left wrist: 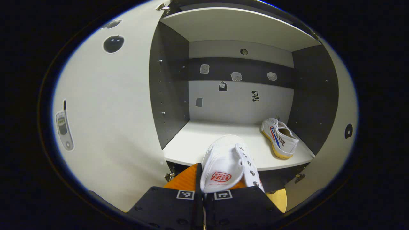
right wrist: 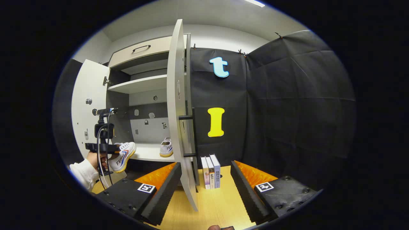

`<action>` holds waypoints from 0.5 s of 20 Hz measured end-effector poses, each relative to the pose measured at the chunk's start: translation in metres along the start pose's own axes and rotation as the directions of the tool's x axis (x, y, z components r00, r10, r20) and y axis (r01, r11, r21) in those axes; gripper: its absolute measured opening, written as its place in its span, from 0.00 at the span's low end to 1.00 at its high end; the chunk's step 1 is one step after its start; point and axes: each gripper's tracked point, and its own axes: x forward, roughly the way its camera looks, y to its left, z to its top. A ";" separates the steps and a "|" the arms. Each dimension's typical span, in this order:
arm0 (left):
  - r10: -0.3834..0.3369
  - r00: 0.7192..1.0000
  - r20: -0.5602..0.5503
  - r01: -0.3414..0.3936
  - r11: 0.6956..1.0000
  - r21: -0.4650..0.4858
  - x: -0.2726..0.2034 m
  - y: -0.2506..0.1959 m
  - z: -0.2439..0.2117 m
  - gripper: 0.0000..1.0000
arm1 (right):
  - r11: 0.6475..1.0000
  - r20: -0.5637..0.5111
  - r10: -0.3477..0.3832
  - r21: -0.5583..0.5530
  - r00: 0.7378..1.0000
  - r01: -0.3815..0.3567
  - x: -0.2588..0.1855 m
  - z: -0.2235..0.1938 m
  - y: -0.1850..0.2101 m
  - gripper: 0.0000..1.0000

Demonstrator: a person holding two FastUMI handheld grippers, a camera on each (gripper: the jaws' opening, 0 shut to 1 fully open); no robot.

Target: Grab one shoe with the right hand and put it into the shoe cabinet, grab the other shoe with the left hand and put it into the shoe cabinet; then close the right door with the right hand and the left door with the left hand.

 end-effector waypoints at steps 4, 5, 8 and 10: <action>0.003 1.000 -0.023 -0.003 1.000 -0.004 0.043 -0.012 0.029 0.09 | 1.000 -0.005 -0.016 0.000 1.000 0.016 0.002 -0.002 -0.012 0.98; 0.011 0.999 -0.032 -0.011 1.000 0.004 0.054 -0.015 0.033 0.09 | 1.000 -0.006 -0.021 -0.001 1.000 0.021 0.002 -0.002 -0.015 0.98; 0.034 0.998 -0.049 -0.032 0.999 0.040 0.090 -0.020 0.049 0.09 | 0.999 -0.003 -0.041 -0.007 0.999 0.041 0.004 -0.001 -0.025 0.98; 0.048 0.998 -0.037 -0.046 0.997 0.067 0.113 -0.024 0.059 0.10 | 0.998 -0.001 -0.060 -0.011 0.998 0.060 0.004 0.000 -0.033 0.98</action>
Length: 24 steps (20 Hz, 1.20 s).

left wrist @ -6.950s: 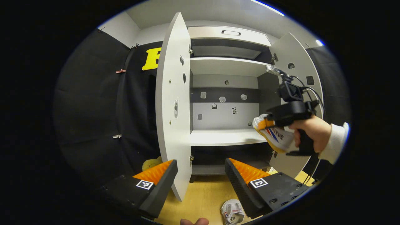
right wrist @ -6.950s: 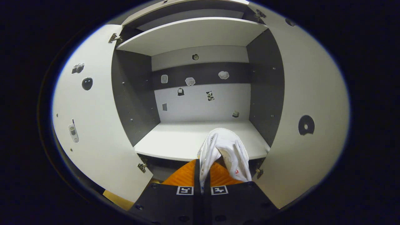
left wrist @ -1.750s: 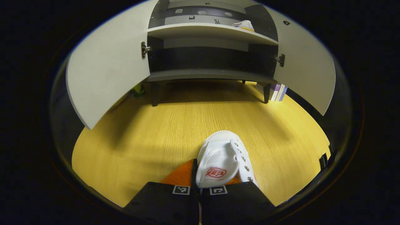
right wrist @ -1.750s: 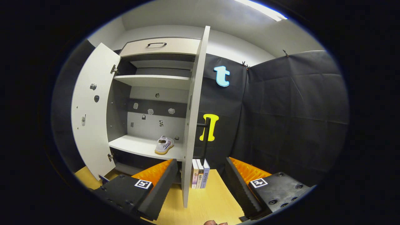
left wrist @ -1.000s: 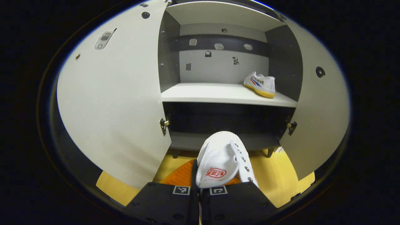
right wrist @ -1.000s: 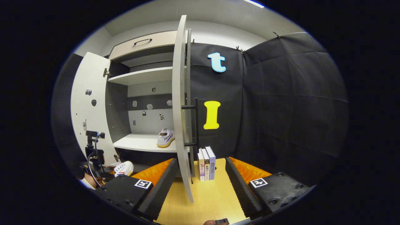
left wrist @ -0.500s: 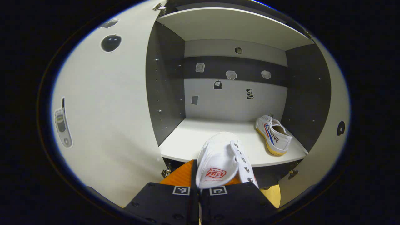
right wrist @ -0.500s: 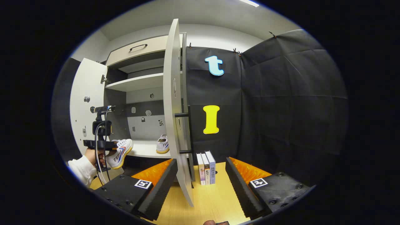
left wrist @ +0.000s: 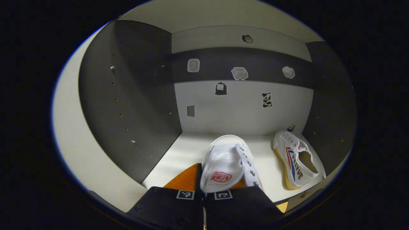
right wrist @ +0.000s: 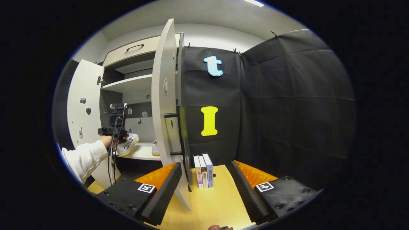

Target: Grab one shoe with the right hand and put it into the shoe cabinet, grab the other shoe with the left hand and put it into the shoe cabinet; then close the right door with the right hand and the left door with the left hand.

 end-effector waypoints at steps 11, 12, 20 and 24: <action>0.007 0.996 -0.090 0.000 0.997 0.075 0.093 -0.029 0.004 0.08 | 0.989 0.003 -0.145 -0.019 0.989 0.145 -0.008 0.000 -0.043 0.98; 0.014 0.995 -0.099 -0.005 0.996 0.086 0.095 -0.029 0.001 0.08 | 0.988 0.000 -0.153 -0.017 0.988 0.153 -0.009 -0.001 -0.046 0.98; -0.001 0.992 -0.130 0.023 0.986 0.165 0.095 -0.036 -0.003 0.19 | 0.985 0.019 -0.172 0.009 0.985 0.172 -0.012 0.001 -0.050 0.98; -0.025 0.992 -0.125 0.042 0.990 0.132 0.083 -0.034 -0.003 0.39 | 0.988 0.028 -0.156 0.015 0.987 0.155 -0.012 0.003 -0.046 0.98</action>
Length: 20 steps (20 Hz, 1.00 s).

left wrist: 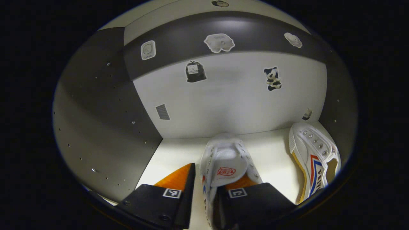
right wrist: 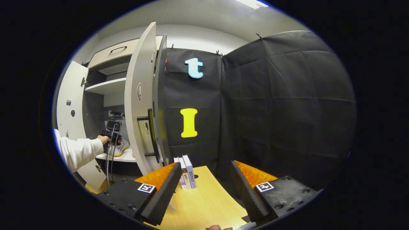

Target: Grab one shoe with the right hand and put it into the shoe cabinet, grab the other shoe with the left hand and put it into the shoe cabinet; then close the right door with the right hand and the left door with the left hand.

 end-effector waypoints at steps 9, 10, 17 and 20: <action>-0.045 0.989 0.143 0.046 0.999 0.000 -0.056 0.005 -0.003 0.86 | 0.998 0.013 0.057 0.017 0.998 -0.057 -0.004 0.003 0.014 0.98; -0.051 0.985 0.167 0.050 0.999 0.010 -0.066 0.004 -0.002 0.86 | 0.998 0.009 0.063 0.018 0.998 -0.063 -0.004 0.004 0.016 0.98; -0.102 0.943 0.317 0.101 0.995 0.019 -0.151 -0.001 0.009 0.96 | 0.994 0.007 0.104 0.021 0.995 -0.104 -0.010 0.007 0.028 0.98; -0.107 0.918 0.382 0.116 0.993 0.000 -0.195 0.002 0.011 0.96 | 0.991 0.011 0.133 0.022 0.991 -0.134 -0.010 0.012 0.034 0.98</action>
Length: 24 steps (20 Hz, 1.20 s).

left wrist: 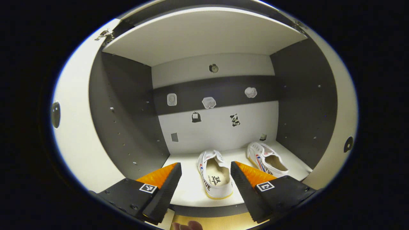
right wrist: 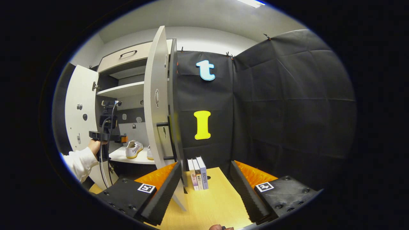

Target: Grab one shoe with the right hand and put it into the shoe cabinet, grab the other shoe with the left hand and put it into the shoe cabinet; then close the right door with the right hand and the left door with the left hand.

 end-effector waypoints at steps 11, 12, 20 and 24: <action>-0.011 0.984 0.178 0.024 0.997 -0.071 -0.174 0.013 0.016 1.00 | 0.999 0.012 0.048 -0.010 0.999 -0.048 0.039 0.017 0.008 0.98; -0.005 0.984 0.177 0.018 0.997 -0.075 -0.186 0.016 0.012 0.96 | 0.999 0.014 0.045 -0.008 0.999 -0.045 0.044 0.018 0.006 0.98; 0.006 0.988 0.154 0.009 0.995 -0.095 -0.254 0.025 -0.014 0.97 | 0.998 0.002 0.064 -0.018 0.998 -0.064 0.084 0.020 0.012 0.98; 0.009 0.989 0.151 0.007 0.994 -0.106 -0.270 0.037 -0.020 0.97 | 0.996 0.006 0.089 -0.015 0.996 -0.089 0.085 0.020 0.026 0.98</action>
